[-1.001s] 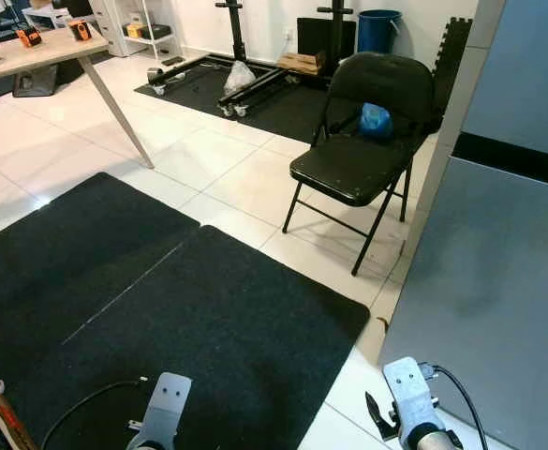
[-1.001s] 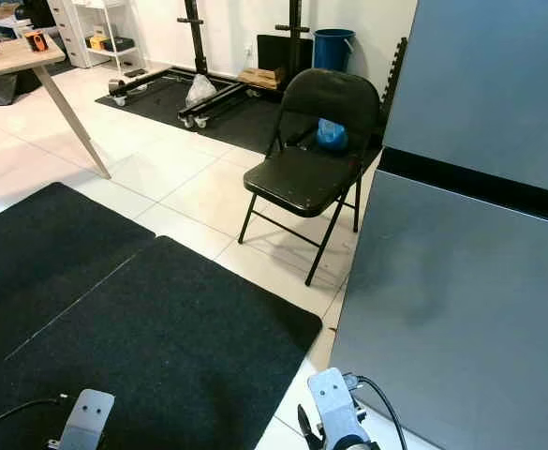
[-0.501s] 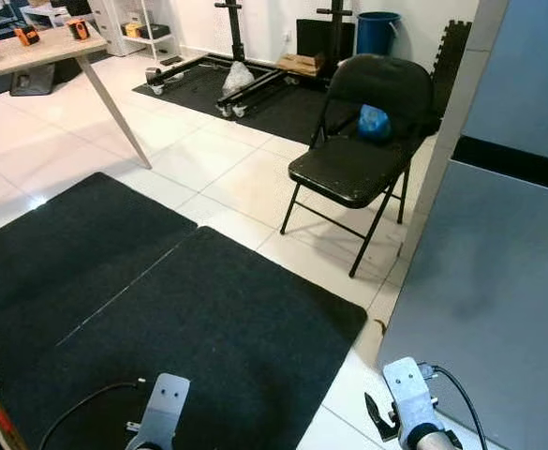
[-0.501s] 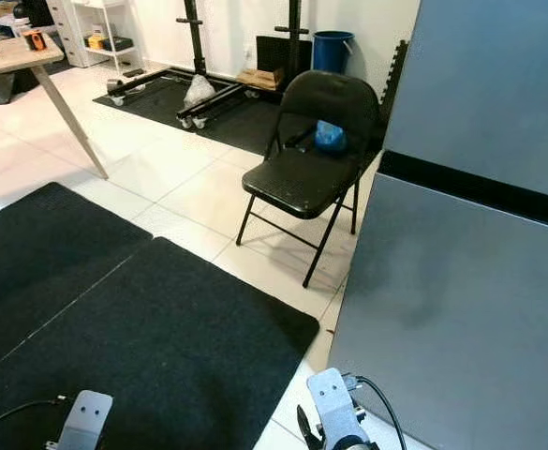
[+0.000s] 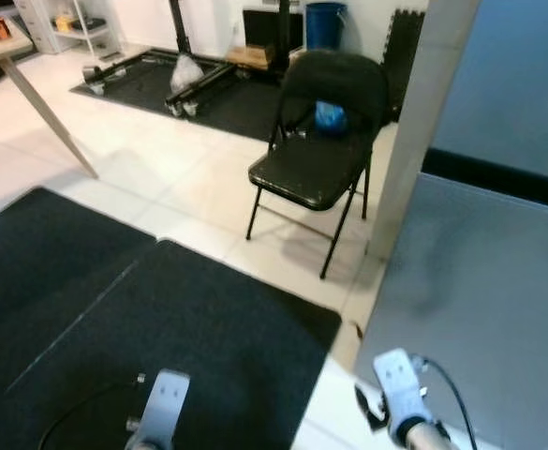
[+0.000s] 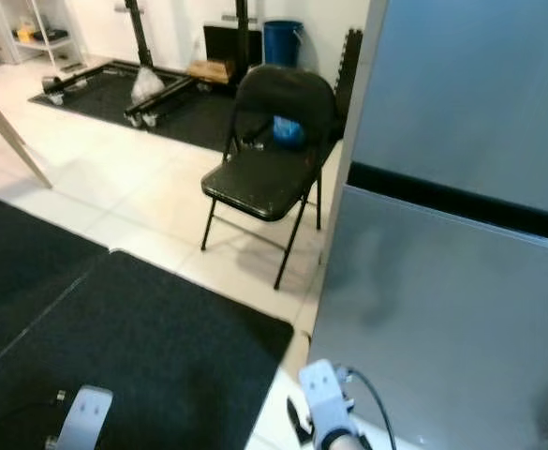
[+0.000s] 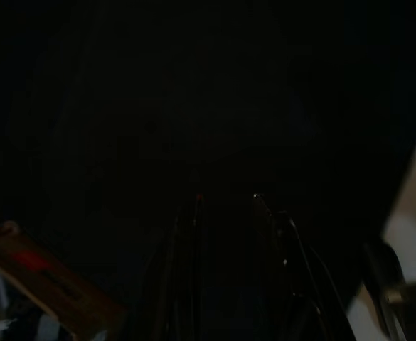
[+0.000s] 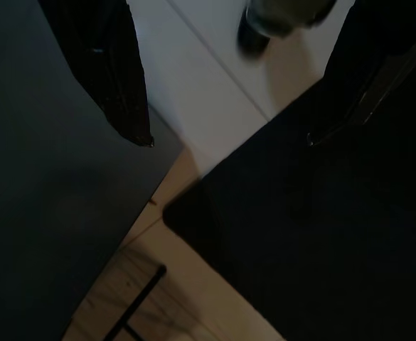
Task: Restocking fridge
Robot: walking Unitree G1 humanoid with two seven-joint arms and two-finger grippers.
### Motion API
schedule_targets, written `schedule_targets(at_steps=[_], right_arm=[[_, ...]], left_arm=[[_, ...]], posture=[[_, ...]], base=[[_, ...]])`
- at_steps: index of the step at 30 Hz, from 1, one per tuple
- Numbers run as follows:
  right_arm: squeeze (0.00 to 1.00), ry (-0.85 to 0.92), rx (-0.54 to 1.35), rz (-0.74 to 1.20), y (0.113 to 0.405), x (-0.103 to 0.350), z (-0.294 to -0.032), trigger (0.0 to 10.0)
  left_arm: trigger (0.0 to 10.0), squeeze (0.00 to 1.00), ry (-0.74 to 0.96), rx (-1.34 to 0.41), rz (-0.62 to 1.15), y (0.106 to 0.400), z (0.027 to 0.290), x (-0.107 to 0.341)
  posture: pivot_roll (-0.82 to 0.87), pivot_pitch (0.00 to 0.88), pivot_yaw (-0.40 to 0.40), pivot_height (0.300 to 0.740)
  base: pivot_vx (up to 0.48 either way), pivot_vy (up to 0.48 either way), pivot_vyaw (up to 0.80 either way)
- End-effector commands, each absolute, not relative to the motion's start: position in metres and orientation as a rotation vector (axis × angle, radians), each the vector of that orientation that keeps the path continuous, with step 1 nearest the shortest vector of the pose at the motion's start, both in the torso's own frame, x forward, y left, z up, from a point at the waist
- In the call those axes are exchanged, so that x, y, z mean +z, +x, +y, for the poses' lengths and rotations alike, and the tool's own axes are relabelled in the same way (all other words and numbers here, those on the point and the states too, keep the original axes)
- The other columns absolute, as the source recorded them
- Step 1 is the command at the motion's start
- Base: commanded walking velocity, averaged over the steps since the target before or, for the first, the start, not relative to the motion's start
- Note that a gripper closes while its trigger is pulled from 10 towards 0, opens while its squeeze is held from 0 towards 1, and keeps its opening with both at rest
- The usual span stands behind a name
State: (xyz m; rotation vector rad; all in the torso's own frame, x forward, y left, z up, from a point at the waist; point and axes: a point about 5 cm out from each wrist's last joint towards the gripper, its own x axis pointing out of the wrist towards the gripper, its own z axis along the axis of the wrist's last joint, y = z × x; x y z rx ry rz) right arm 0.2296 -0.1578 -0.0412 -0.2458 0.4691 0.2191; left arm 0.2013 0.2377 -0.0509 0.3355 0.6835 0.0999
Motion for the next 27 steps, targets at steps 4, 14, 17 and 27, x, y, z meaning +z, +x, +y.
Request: schedule_targets(at_steps=[4,14,17,27], right_arm=[[0.00,-0.254,0.221,0.492,0.2263,-0.0443,-0.1592,10.0],[0.00,-0.261,0.234,0.485,0.2263,-0.0438,-0.1582,10.0],[0.00,-0.262,0.234,0.485,0.2264,-0.0438,-0.1584,10.0],[0.00,-0.262,0.227,0.486,0.2270,-0.0437,-0.1591,10.0]], left_arm=[[10.0,0.00,0.338,0.103,0.714,0.1926,0.2395,-0.0560],[10.0,0.00,0.337,0.104,0.713,0.1925,0.2392,-0.0560],[10.0,0.00,0.335,0.105,0.714,0.1925,0.2389,-0.0561],[10.0,0.00,0.333,0.110,0.717,0.1921,0.2395,-0.0564]], posture=[[-0.10,0.094,0.042,0.740],[-0.10,0.094,0.041,0.740],[-0.10,0.094,0.040,0.740],[-0.09,0.090,0.038,0.740]], base=[[0.350,0.000,0.00],[0.349,0.000,0.51],[0.347,0.000,0.80],[0.345,0.000,0.40]])
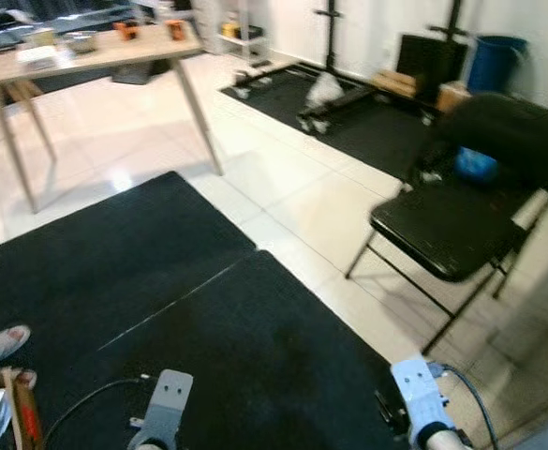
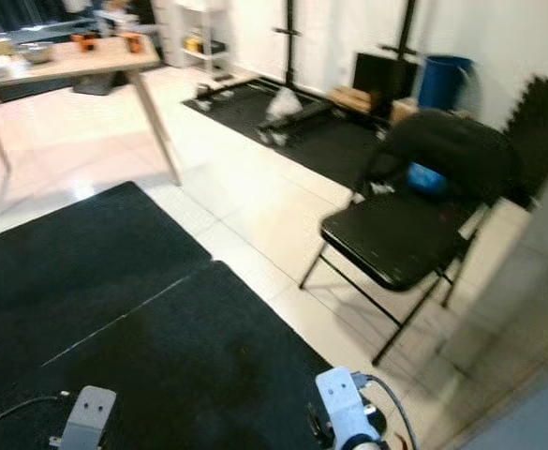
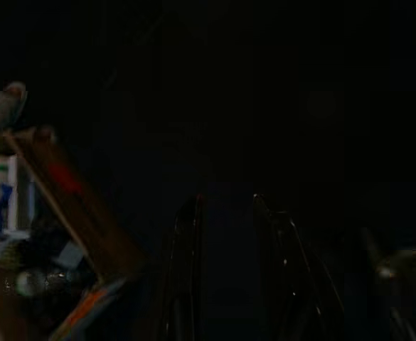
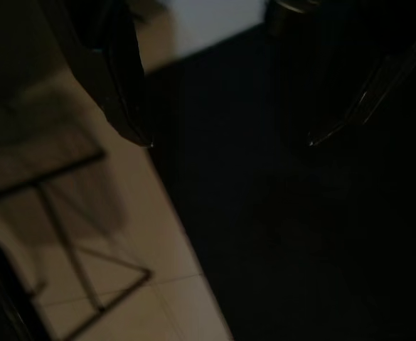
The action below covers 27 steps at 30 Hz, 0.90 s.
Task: Restocking fridge
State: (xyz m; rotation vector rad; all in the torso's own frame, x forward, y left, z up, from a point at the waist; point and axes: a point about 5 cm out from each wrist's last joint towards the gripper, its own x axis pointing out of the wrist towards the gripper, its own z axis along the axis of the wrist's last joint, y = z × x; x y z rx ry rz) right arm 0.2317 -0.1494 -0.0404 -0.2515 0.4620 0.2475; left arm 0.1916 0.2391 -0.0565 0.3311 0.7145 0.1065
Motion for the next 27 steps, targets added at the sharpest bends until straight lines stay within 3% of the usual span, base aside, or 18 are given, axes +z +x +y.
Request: schedule_targets(at_steps=[1,27], right_arm=[[0.00,-0.262,0.227,0.486,0.2270,-0.0437,-0.1591,10.0],[0.00,-0.260,0.222,0.493,0.2264,-0.0443,-0.1610,10.0]], left_arm=[[10.0,0.00,0.333,0.110,0.717,0.1921,0.2395,-0.0564],[10.0,0.00,0.334,0.109,0.710,0.1945,0.2400,-0.0551]], posture=[[-0.09,0.090,0.038,0.740],[-0.09,0.087,0.039,0.740]], base=[[0.345,0.000,0.00],[0.389,0.000,0.00]])
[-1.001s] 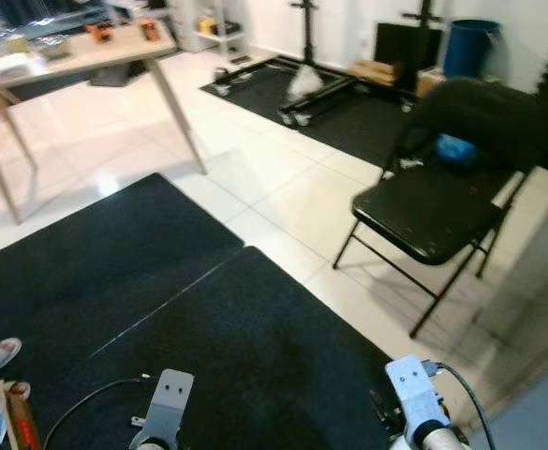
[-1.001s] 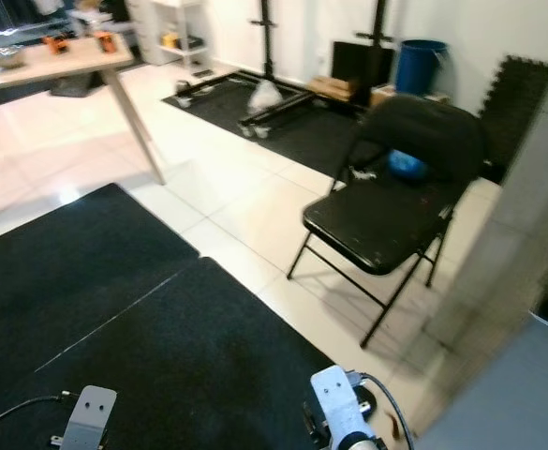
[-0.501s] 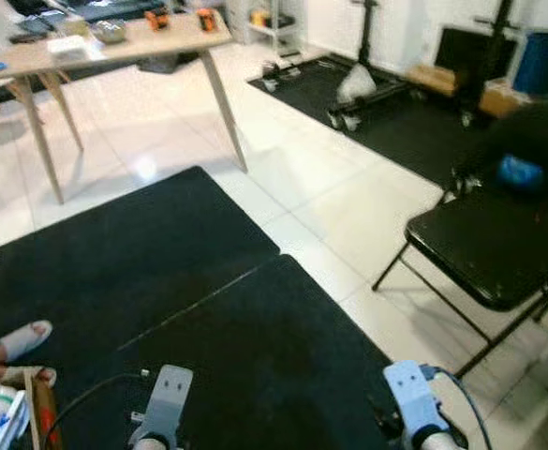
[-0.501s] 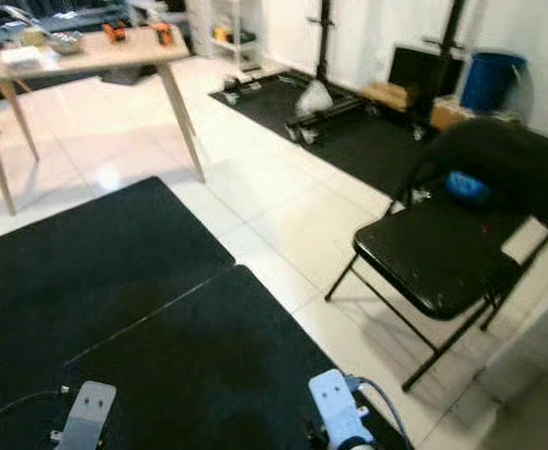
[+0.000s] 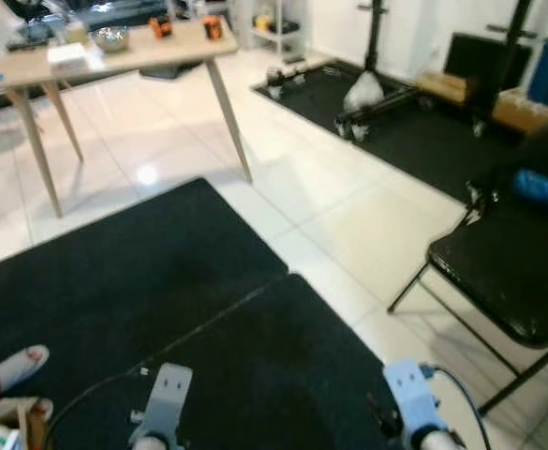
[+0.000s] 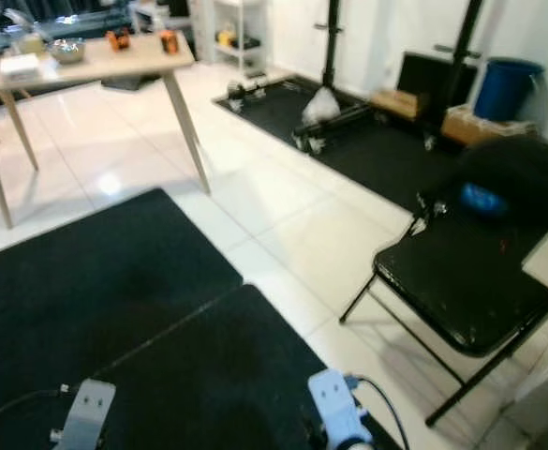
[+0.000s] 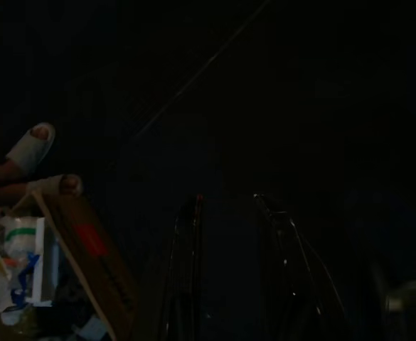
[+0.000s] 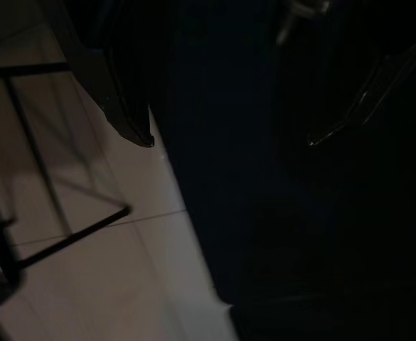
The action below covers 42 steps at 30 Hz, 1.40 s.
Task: Restocking fridge
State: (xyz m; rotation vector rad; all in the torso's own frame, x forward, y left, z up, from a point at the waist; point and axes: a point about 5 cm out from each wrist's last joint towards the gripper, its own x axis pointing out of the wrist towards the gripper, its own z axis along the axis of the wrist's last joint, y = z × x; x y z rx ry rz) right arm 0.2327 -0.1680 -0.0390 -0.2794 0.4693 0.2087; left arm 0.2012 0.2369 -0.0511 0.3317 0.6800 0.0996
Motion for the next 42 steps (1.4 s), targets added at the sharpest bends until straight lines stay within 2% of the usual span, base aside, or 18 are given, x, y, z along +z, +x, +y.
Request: schedule_targets(at_steps=[1,41,42], right_arm=[[0.00,-0.259,0.222,0.494,0.2262,-0.0445,-0.1611,10.0],[0.00,-0.236,0.217,0.489,0.2260,-0.0441,-0.1607,10.0],[0.00,-0.236,0.217,0.490,0.2258,-0.0443,-0.1608,10.0]], left_arm=[[10.0,0.00,0.334,0.109,0.710,0.1943,0.2400,-0.0551],[10.0,0.00,0.333,0.113,0.707,0.1933,0.2399,-0.0552],[10.0,0.03,0.334,0.111,0.703,0.1938,0.2398,-0.0548]], posture=[[-0.09,0.087,0.039,0.740],[-0.09,0.088,0.038,0.740],[-0.08,0.088,0.039,0.740]], base=[[0.454,0.000,0.00],[0.454,0.000,-0.06],[0.480,0.000,0.00]])
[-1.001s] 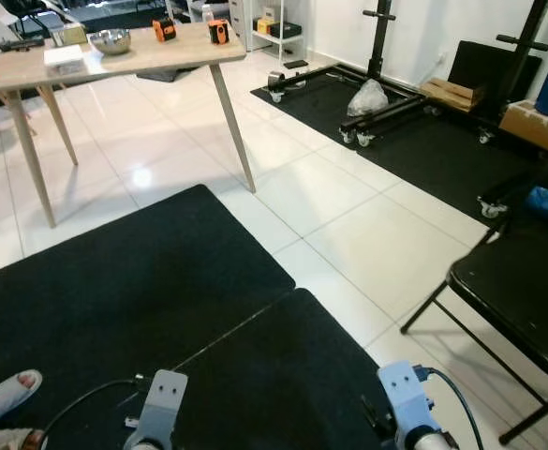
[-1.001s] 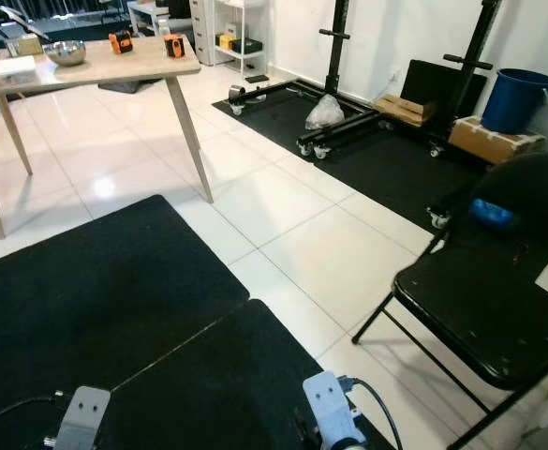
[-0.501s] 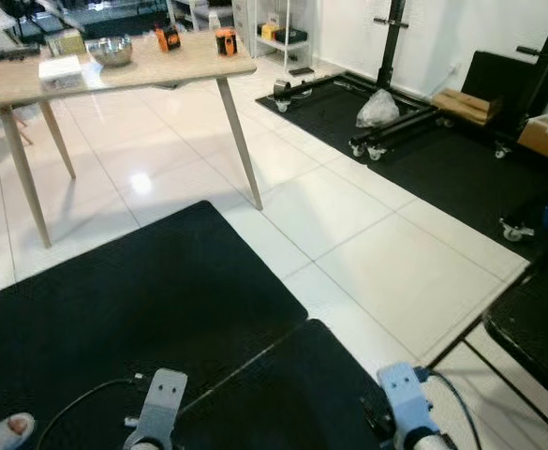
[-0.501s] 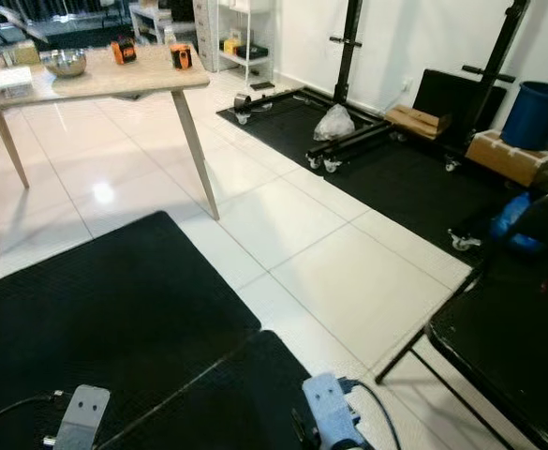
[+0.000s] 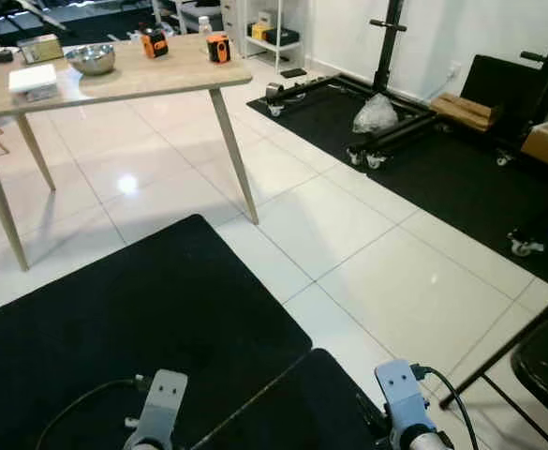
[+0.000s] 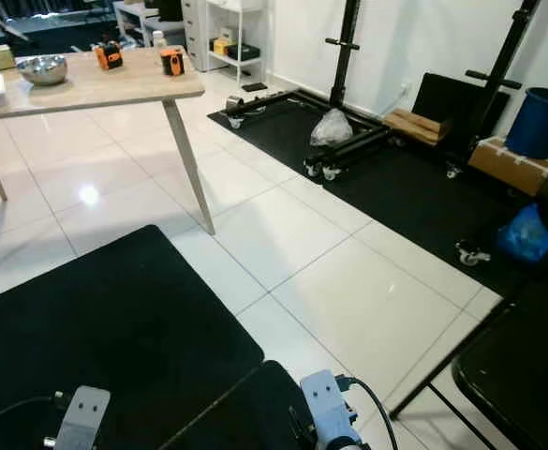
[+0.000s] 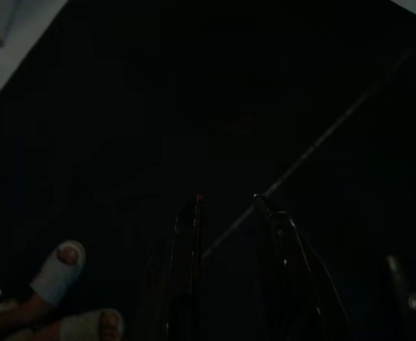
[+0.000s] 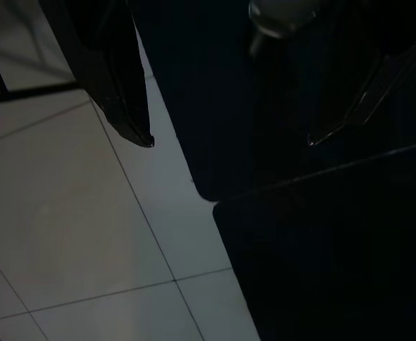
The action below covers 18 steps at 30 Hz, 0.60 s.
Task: Restocking fridge
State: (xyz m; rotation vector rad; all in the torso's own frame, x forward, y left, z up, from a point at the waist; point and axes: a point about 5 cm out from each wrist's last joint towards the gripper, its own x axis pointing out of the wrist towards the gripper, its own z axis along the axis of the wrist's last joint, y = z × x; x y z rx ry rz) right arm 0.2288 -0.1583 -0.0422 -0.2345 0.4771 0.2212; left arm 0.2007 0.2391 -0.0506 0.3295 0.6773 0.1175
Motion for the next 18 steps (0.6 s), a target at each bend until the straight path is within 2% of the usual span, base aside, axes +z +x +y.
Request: schedule_targets(at_steps=[1,18], right_arm=[[0.00,-0.236,0.217,0.490,0.2258,-0.0443,-0.1608,10.0],[0.00,-0.240,0.220,0.491,0.2257,-0.0444,-0.1614,10.0]], left_arm=[[10.0,0.03,0.334,0.111,0.703,0.1938,0.2398,-0.0548],[10.0,0.05,0.338,0.108,0.702,0.1935,0.2395,-0.0549]], posture=[[-0.08,0.088,0.039,0.740],[-0.08,0.082,0.036,0.740]], base=[[0.480,0.000,0.00],[0.480,0.000,0.00]])
